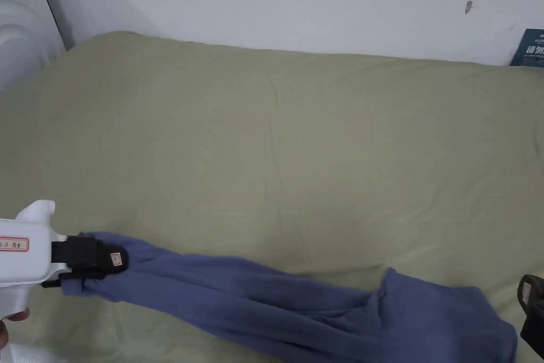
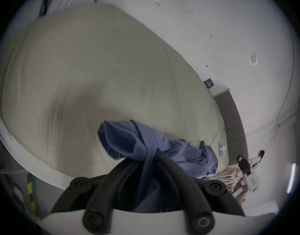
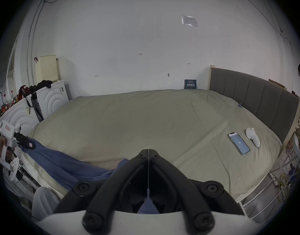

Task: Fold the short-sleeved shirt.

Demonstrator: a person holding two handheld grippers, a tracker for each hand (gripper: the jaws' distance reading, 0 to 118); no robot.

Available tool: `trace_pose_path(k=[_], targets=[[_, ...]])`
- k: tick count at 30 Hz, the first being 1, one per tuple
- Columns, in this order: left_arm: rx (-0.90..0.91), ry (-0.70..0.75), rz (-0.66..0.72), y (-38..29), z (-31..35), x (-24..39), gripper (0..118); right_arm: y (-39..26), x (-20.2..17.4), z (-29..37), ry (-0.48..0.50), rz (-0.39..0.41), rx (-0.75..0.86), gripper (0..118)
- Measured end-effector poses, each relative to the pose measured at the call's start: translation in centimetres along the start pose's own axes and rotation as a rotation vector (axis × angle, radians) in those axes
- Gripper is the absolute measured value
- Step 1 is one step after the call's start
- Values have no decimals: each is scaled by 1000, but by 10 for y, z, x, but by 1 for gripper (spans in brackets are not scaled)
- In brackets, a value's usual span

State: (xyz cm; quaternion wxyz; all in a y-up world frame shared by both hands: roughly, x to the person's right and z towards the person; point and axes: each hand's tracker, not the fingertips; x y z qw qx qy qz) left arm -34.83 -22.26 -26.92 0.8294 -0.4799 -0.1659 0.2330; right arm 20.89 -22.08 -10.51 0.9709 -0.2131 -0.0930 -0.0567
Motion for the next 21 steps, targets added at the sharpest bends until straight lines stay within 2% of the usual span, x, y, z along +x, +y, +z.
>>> trace_pose_path(k=[6,8,10,13,18,19,20,21], targets=[[-10,231,-445,-21,-18,114,6,-7,11,10,-14,-17,-4,3],[-50,234,-538,-32,-35,146,6,-9,14,13,-18,-22,-5,3],[-107,261,-564,-45,-61,179,6,-10,18,15,-19,-27,-10,3],[-136,282,-672,-63,-107,209,6,-12,23,18,-19,-25,-19,3],[-287,264,-740,-102,-188,246,6,-13,27,22,-16,-11,-30,3],[-264,264,-721,-109,-199,250,7,-13,28,22,-17,-11,-33,3],[-257,257,-711,-114,-207,252,14,-13,28,23,-18,-10,-35,3],[-256,199,-705,-115,-214,253,58,-14,29,23,-18,-11,-39,3]])
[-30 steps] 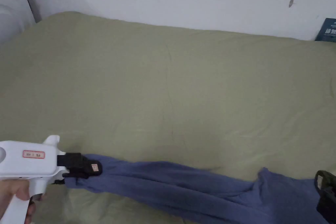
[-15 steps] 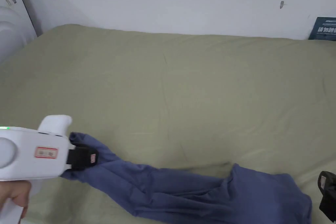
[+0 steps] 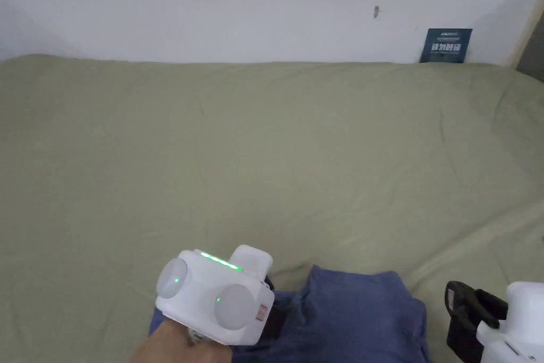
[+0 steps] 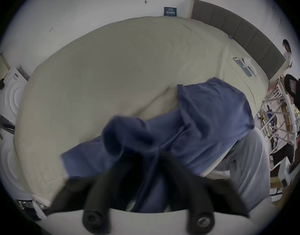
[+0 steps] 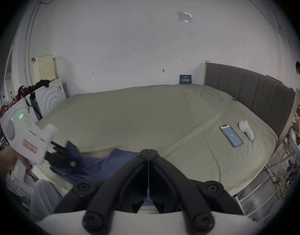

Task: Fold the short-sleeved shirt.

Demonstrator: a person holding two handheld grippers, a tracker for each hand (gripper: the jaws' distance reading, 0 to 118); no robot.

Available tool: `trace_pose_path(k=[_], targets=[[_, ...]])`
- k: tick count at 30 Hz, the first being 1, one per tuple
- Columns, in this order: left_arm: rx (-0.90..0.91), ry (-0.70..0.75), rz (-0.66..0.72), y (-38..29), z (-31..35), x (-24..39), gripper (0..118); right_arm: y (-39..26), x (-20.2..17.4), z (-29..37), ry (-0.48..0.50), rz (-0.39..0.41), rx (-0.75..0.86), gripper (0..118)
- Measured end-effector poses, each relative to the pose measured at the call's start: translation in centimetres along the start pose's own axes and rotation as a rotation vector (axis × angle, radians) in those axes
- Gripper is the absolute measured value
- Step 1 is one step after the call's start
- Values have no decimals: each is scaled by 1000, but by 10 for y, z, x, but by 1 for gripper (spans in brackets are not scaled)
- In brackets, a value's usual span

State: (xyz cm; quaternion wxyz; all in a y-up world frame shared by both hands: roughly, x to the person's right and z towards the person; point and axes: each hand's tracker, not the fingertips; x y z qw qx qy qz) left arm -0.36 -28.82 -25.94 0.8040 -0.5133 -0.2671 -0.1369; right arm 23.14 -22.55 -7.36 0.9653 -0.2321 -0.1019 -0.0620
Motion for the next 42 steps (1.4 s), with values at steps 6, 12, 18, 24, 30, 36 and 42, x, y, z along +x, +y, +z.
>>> trace_pose_path(k=[6,12,18,24,30,36,42], targets=[[75,-177,198,-1,36,-33,95,-2,4,-2,2,-10,-21,3],[114,-212,445,-26,43,-108,0,-4,4,-11,36,-54,-41,3],[25,-417,528,-26,-18,-64,0,-8,2,-11,43,-54,-60,3],[-8,-462,500,-20,-60,-20,0,-10,13,-3,17,-45,-84,3],[101,-415,433,-29,23,-76,0,-10,16,-5,10,-68,-89,3],[172,-194,503,-75,74,-170,0,-12,-3,-15,39,-37,-102,3],[162,-384,574,-94,61,-199,74,-11,-22,-19,62,0,-121,3]])
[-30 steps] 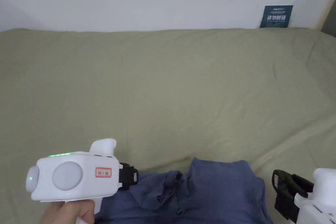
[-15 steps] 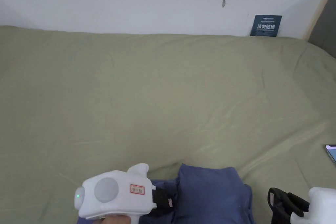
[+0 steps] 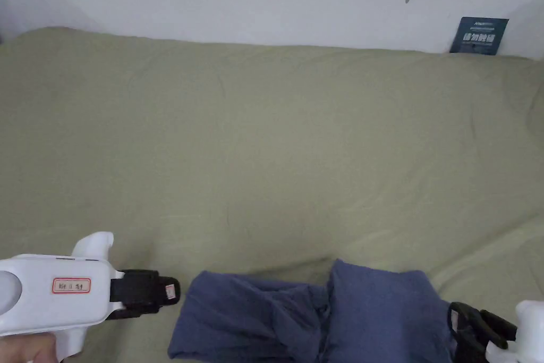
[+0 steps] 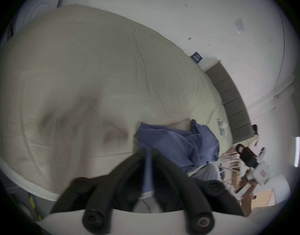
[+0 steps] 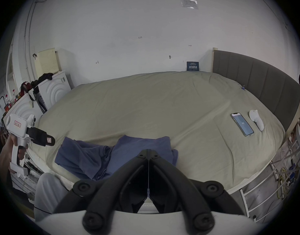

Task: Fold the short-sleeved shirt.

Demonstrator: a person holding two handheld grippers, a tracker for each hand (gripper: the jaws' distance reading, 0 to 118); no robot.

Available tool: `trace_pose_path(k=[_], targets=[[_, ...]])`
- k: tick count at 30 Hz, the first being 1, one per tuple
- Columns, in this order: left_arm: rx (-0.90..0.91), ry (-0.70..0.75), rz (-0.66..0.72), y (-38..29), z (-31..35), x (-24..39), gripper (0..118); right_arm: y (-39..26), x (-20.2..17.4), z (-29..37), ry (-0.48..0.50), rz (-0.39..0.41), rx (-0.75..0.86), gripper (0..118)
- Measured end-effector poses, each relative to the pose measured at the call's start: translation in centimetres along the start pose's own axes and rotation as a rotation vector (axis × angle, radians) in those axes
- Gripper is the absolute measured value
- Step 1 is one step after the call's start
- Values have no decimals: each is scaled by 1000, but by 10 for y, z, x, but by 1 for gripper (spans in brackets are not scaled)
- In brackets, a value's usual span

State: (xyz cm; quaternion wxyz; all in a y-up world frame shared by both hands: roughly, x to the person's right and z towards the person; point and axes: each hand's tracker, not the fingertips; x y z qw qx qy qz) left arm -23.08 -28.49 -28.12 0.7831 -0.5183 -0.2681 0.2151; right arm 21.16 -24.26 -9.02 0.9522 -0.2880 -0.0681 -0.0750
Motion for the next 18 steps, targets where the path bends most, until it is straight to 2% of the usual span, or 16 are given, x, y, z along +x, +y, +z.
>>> trace_pose_path(k=[1,2,8,10,15,16,17,18], targets=[[-16,-31,8,0,-7,-3,111,0,-2,0,1,6,-1,3],[-46,-36,9,-2,-16,-5,118,1,-4,0,3,13,-4,3],[-119,-149,74,3,-70,-24,117,4,-10,1,3,34,-7,3],[-143,-238,120,0,-89,-30,117,4,-10,1,-3,40,-10,3],[-131,-374,174,-1,-99,-28,114,5,-7,2,-13,41,-16,3],[-127,-343,163,-1,-96,-26,107,4,-6,2,-14,40,-18,3],[-118,-318,154,-2,-94,-25,87,4,-6,3,-16,39,-17,3],[-133,-233,138,-5,-96,-25,32,4,-5,4,-15,36,-14,3]])
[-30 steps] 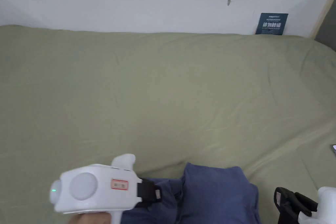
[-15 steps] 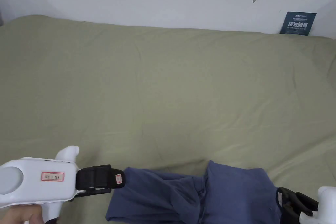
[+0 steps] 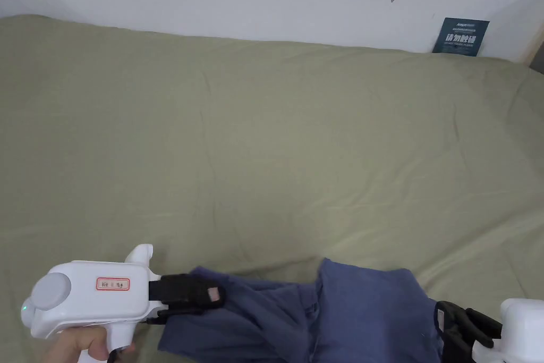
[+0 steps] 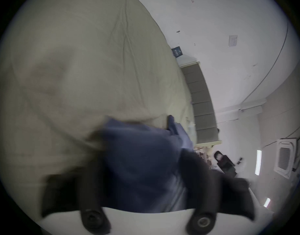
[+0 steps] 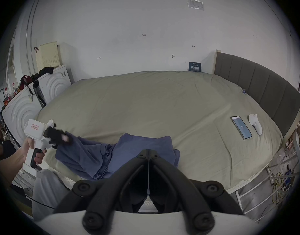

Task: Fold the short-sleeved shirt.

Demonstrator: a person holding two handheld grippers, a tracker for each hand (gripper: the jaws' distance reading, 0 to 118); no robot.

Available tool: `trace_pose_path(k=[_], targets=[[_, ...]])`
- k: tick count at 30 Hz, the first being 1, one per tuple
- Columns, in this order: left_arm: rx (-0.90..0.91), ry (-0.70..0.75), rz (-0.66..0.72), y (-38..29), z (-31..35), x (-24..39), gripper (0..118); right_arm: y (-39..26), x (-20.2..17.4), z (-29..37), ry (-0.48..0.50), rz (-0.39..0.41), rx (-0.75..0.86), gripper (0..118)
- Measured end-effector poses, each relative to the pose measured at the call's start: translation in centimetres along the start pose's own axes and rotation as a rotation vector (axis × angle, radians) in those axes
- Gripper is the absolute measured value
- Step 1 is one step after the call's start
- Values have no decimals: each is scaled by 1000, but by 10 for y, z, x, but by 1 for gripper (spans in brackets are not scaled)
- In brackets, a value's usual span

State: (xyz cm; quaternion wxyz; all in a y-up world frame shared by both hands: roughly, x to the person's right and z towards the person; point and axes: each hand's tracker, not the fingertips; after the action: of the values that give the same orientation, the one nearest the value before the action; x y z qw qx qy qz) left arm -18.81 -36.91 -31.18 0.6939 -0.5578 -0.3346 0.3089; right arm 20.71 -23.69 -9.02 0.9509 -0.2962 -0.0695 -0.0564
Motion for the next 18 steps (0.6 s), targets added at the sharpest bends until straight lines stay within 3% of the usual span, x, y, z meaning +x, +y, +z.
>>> trace_pose_path(k=[1,8,18], targets=[[-1,41,-7,0,-1,-3,17,0,0,0,1,-4,1,3],[95,33,21,-5,47,3,17,2,2,3,19,-6,17,3],[324,425,15,-5,167,34,17,7,2,-5,63,-4,34,3]])
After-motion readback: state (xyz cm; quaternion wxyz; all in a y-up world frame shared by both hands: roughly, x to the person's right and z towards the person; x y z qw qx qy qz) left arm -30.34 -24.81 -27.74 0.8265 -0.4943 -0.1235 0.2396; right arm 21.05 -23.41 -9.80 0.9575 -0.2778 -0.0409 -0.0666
